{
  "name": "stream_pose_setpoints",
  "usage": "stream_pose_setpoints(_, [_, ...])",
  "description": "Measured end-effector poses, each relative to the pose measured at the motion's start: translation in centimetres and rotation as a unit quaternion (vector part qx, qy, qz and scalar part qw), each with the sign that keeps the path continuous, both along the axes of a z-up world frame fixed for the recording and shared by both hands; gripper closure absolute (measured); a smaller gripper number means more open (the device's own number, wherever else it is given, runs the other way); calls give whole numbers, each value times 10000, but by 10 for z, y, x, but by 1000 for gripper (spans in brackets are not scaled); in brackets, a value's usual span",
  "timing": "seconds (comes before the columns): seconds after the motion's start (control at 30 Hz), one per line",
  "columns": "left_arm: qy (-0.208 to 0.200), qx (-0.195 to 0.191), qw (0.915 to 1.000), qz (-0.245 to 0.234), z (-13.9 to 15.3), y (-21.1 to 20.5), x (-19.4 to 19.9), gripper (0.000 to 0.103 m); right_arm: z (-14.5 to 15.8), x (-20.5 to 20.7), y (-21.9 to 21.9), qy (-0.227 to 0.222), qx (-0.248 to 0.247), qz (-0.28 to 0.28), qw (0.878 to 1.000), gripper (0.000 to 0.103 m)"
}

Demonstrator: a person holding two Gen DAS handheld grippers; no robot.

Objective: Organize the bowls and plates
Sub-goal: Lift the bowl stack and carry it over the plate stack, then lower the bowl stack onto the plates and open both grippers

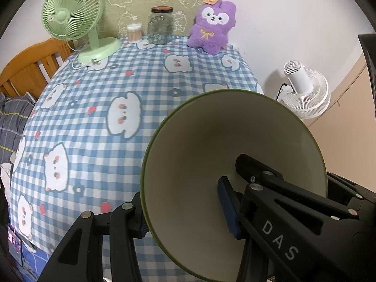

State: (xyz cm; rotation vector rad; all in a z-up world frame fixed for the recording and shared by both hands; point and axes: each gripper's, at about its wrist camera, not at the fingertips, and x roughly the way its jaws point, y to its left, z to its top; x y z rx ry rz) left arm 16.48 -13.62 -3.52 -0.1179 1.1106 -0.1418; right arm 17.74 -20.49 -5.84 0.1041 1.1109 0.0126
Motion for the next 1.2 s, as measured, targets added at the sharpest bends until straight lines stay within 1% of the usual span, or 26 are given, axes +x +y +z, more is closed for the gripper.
stream_pose_setpoints(0.27, [134,-27,9999,55,-12,-24,2,53,-13,4,-26,141,-21,36,9999,55])
stream_pose_setpoints(0.63, [352,-31,9993,85,-33,-43,3,53,-34,6,-42,349,-14,38,9994,55])
stream_pose_setpoints(0.77, [263,20,9996,117,-34,-45,3,54,-35,7,-45,292,31,23,9996,56])
stream_pose_setpoints(1.07, [233,73,9996,146,-35,-45,0,53,-37,6,-46,286,70,114,9995,55])
stream_pose_setpoints(1.13, [249,70,9996,143,-35,-45,1,50,-37,5,-45,277,82,145,9995,55])
stream_pose_setpoints(1.2, [274,-8,9995,127,-35,-45,0,44,-36,4,-45,250,113,178,9995,54])
